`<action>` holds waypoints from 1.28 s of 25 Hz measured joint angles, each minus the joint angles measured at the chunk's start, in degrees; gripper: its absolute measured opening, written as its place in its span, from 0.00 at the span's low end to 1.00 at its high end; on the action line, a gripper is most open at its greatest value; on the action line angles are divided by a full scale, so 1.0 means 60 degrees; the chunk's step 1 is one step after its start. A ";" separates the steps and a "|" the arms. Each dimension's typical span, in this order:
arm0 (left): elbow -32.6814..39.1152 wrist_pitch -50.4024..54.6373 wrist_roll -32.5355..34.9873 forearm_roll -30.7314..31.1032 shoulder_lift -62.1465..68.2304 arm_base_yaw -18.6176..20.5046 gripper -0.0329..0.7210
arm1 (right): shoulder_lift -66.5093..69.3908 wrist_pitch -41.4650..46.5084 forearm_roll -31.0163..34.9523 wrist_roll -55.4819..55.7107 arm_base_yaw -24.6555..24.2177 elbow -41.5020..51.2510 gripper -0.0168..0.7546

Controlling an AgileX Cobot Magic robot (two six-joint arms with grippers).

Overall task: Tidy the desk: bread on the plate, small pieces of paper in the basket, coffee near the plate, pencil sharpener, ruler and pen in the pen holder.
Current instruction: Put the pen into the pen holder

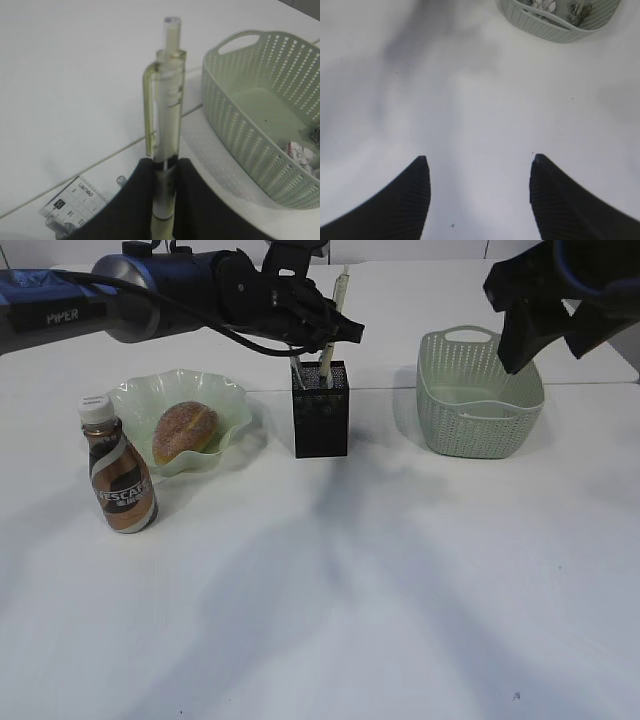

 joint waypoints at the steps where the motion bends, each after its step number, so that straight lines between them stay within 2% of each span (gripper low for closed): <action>1: 0.0000 0.0000 0.0000 0.0000 0.0000 0.0000 0.15 | 0.0000 0.0000 0.0000 0.0000 0.0000 0.0000 0.66; 20: 0.0000 0.0413 0.0000 0.0039 0.0190 0.0000 0.16 | 0.0000 0.0000 0.0000 0.0000 0.0000 0.0000 0.66; 26: 0.0000 0.0435 0.0000 0.0039 0.0190 0.0000 0.27 | 0.0000 0.0000 0.0000 0.0000 0.0000 0.0000 0.66; 32: 0.0000 0.0721 0.0000 0.0022 0.0190 0.0000 0.31 | 0.0000 0.0000 0.0000 0.0000 0.0000 0.0000 0.67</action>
